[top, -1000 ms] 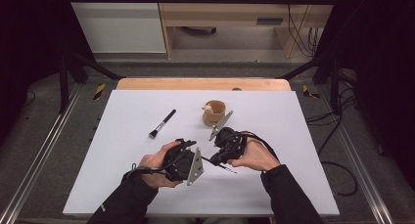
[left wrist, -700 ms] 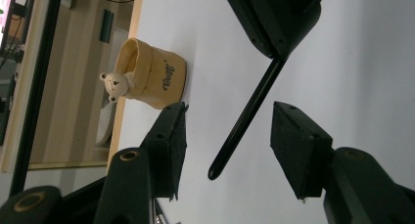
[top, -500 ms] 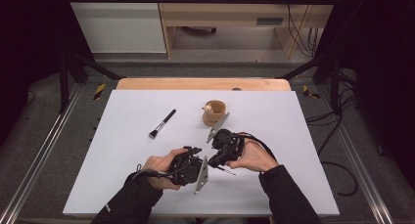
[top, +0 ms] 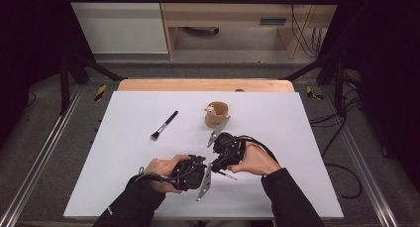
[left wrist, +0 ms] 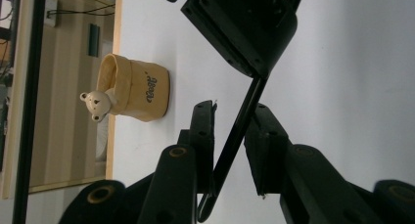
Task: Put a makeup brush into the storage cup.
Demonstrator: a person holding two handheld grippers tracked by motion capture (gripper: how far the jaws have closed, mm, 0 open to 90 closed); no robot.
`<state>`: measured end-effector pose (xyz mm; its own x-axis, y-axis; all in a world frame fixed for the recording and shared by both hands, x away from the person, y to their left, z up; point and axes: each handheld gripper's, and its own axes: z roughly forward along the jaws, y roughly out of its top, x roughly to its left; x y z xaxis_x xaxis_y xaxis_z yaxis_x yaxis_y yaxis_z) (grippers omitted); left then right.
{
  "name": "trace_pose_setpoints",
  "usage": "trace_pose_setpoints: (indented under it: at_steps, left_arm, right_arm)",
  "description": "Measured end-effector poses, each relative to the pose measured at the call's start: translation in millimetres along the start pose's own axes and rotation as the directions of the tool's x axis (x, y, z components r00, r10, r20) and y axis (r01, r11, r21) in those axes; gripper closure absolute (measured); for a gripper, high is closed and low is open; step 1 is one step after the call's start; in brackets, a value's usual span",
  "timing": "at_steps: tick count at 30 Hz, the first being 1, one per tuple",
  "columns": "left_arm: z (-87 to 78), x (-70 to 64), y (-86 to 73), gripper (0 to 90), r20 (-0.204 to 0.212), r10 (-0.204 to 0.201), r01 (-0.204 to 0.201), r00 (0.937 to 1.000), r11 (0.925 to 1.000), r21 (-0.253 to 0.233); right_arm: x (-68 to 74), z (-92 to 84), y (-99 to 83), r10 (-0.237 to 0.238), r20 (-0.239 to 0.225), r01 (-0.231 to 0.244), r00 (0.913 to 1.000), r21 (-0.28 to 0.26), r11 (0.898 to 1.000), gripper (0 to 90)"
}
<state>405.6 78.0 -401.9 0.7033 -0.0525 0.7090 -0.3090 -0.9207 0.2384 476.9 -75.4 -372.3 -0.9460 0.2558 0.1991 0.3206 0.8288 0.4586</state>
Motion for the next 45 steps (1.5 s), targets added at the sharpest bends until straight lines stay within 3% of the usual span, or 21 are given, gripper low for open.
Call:
trace_pose_setpoints:
  at_steps: [12, 20, 24, 30, 33, 39, 41, 45]
  left_arm:
    - [1.4, -3.8, 0.9, 83.5, 0.061, 0.044, -0.045, 0.9971, 0.9989, 0.015]
    - [1.4, -5.5, 1.6, 84.9, 0.07, 0.053, -0.054, 0.9962, 0.9986, 0.006]
    - [0.4, -4.3, 0.6, 85.0, 0.067, 0.04, -0.041, 0.9969, 0.9991, 0.008]
    - [-1.8, 0.1, -9.9, 84.9, 0.069, -0.024, 0.022, 0.9974, 0.9993, 0.029]
    - [-1.7, 1.9, -14.9, 84.9, 0.07, -0.059, 0.055, 0.9958, 0.9974, 0.046]
    - [0.6, 2.4, -23.4, 84.8, 0.078, -0.133, 0.128, 0.9881, 0.9899, 0.062]
    - [1.9, 3.0, -26.0, 84.8, 0.077, -0.16, 0.155, 0.9841, 0.9856, 0.068]
    - [2.2, 4.2, -30.8, 84.8, 0.071, -0.218, 0.213, 0.9734, 0.9745, 0.071]
  right_arm:
    - [0.4, -0.4, -0.7, -0.003, -0.007, 0.003, 1.0, 0.001, 1.0, 84.7]
    - [1.8, -1.0, -1.5, -0.006, -0.005, 0.006, 1.0, 0.005, 1.0, 84.2]
    - [1.5, -2.6, -2.0, -0.012, 0.002, 0.012, 0.9999, -0.01, 1.0, 81.9]
    - [-4.3, -21.0, -11.9, 0.014, 0.081, -0.005, 0.9966, -0.11, 0.994, 67.1]
    - [-8.6, -33.8, -19.6, 0.062, 0.146, -0.032, 0.9873, -0.2, 0.979, 58.3]
    - [-16.5, -48.4, -36.2, 0.17, 0.224, -0.081, 0.9596, -0.359, 0.93, 45.4]
    - [-18.2, -51.4, -41.7, 0.207, 0.253, -0.092, 0.945, -0.4, 0.912, 37.2]
    - [-20.0, -55.5, -52.7, 0.25, 0.298, -0.091, 0.9213, -0.46, 0.884, 31.1]
